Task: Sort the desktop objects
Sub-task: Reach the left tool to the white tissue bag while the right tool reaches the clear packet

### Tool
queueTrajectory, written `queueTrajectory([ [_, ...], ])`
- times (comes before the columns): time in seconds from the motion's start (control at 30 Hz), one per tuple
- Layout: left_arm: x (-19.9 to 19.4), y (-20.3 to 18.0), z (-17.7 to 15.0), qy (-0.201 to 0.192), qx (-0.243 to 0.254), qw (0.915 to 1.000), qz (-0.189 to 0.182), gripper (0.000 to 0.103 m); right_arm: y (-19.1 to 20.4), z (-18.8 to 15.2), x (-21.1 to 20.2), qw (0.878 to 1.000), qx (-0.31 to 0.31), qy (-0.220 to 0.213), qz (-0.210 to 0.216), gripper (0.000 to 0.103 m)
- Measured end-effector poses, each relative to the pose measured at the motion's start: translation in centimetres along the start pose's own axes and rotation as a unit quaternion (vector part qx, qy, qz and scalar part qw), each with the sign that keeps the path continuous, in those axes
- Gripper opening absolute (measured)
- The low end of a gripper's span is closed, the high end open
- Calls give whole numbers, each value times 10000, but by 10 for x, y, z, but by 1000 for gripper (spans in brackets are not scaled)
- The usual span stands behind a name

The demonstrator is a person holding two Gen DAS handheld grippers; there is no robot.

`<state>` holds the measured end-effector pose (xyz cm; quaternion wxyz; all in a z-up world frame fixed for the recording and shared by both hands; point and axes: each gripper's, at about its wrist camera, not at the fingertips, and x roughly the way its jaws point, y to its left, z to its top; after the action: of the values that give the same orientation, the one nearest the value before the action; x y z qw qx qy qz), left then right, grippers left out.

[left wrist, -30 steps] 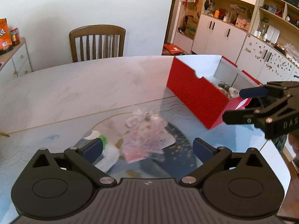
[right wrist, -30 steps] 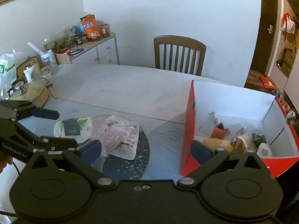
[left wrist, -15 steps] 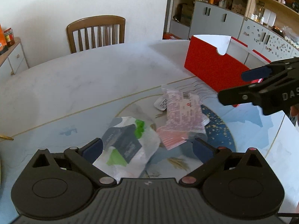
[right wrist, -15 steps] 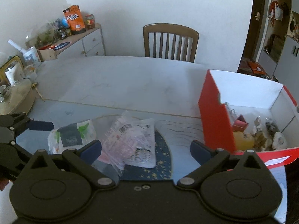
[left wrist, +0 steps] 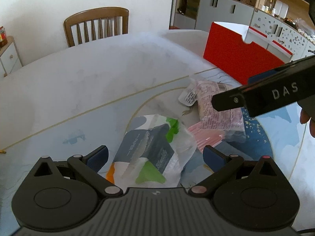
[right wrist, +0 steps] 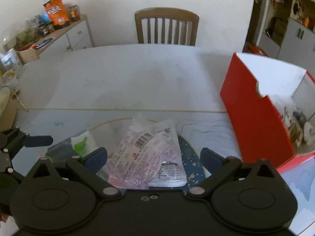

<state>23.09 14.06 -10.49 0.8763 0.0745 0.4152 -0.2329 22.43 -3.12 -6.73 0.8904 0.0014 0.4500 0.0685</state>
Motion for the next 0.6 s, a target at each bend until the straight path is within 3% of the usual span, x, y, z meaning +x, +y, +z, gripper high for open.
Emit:
queueTrajectory([
  [0.27, 15, -2, -5, 61, 247, 9997, 14, 103, 2, 2, 26, 9983, 456, 283, -230, 101],
  [0.6, 22, -5, -12, 1, 313, 9993, 207, 101, 0, 5, 41, 9964, 690, 476, -112, 95],
])
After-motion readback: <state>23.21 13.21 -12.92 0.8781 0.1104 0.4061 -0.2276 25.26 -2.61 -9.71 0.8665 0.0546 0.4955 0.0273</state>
